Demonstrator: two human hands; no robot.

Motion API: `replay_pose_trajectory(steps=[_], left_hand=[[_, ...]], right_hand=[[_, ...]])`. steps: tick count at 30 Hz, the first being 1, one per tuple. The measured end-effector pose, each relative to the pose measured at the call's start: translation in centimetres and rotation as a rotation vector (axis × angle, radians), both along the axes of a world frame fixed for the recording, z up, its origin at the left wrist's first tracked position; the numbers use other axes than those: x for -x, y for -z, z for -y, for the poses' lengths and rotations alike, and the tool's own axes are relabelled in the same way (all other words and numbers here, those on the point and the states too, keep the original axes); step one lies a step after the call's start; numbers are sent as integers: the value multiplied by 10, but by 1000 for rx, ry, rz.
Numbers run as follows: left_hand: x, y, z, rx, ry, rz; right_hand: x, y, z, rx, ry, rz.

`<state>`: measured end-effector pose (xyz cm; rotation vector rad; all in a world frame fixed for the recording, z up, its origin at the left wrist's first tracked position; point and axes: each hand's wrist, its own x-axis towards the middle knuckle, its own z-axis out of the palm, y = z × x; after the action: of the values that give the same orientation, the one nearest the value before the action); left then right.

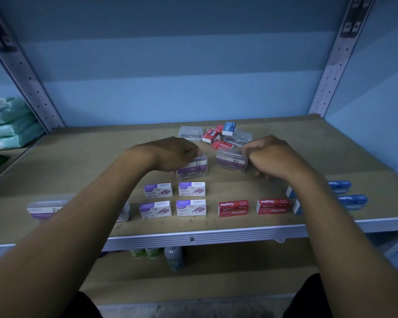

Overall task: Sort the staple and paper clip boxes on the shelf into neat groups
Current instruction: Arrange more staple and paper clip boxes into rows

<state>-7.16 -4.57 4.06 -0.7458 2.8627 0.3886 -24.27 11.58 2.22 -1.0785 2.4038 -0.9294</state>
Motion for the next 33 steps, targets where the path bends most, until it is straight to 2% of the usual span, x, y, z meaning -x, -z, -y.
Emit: replay_pose_trajectory(steps=[7,11,18,24,33], left_hand=[[-4,0,-3,-130,-68,-70],[-8,3,2,-85,-38,-119],[-21,3,3,-139,-81,-342],[-47,1,6,-75,-121,-459],[-98,-13,27,46,-199,-495]], right_hand=[[1,2,3,-3,-32,-52],[0,6,6,34,-47,-134],[-5,11,13,62,-71,-168],[-8,13,14,86,-40,-186],[-45,11,34,214,-123,-201]])
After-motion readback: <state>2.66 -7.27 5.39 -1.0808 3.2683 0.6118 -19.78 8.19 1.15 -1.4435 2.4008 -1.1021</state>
